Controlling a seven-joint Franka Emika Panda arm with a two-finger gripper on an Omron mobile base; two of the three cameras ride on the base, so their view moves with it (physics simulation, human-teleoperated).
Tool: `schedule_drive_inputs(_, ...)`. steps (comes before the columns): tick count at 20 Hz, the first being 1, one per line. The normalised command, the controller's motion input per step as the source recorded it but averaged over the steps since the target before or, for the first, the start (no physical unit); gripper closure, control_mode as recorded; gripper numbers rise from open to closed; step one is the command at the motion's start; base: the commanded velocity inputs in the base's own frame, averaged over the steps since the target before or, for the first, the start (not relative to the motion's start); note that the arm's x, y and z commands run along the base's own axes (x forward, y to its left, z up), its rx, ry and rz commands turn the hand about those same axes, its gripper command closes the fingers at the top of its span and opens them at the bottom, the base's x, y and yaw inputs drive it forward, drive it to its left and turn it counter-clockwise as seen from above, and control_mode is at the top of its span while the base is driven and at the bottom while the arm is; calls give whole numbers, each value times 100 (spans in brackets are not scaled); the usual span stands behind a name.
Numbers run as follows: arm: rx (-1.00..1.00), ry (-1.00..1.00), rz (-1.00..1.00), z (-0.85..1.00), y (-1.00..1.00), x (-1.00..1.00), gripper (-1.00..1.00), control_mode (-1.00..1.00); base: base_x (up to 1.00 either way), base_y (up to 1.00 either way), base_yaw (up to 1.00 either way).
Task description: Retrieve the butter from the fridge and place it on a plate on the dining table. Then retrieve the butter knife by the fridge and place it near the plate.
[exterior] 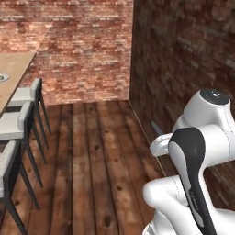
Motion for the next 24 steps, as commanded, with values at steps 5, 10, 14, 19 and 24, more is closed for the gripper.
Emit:
schedule_drive_inputs(5,0,0,0,0,0,0,100,100,100,-1,0)
schedule_drive_inputs(10,0,0,0,0,0,0,100,100,100,-2,0)
schedule_drive_inputs(14,0,0,0,0,0,0,100,100,100,-1,0)
schedule_drive_inputs(19,0,0,0,0,0,0,100,100,100,0,2)
schedule_drive_inputs(24,0,0,0,0,0,0,100,100,100,0,17)
